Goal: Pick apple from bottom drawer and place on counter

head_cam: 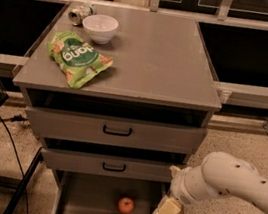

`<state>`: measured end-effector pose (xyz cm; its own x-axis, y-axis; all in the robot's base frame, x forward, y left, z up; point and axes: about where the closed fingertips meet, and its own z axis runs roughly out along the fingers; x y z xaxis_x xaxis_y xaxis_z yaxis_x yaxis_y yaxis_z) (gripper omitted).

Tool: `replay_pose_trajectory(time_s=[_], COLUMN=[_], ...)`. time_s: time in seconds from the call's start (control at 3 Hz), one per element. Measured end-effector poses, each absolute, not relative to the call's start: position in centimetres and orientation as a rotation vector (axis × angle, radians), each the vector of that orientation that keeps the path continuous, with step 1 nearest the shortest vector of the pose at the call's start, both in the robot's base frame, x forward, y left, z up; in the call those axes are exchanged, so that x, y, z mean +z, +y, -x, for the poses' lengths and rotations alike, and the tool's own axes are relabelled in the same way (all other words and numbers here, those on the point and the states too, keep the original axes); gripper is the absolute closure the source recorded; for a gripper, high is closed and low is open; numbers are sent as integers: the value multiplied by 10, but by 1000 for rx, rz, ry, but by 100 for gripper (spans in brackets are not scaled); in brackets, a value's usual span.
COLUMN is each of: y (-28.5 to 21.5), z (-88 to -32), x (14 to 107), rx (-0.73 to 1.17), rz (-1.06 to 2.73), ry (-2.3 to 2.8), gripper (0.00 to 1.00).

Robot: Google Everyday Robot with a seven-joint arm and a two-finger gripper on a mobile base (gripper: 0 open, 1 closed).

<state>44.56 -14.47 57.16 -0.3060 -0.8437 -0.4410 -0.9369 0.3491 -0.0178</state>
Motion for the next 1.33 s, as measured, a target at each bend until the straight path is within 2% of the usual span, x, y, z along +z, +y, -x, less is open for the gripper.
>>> replay_pose_trajectory(time_s=[1.0,1.33], y=[-114,-98], z=[-415,-423], x=[448,426], rx=[504,539], rz=[1444,1335], ry=[2201,2061], gripper=[0,0])
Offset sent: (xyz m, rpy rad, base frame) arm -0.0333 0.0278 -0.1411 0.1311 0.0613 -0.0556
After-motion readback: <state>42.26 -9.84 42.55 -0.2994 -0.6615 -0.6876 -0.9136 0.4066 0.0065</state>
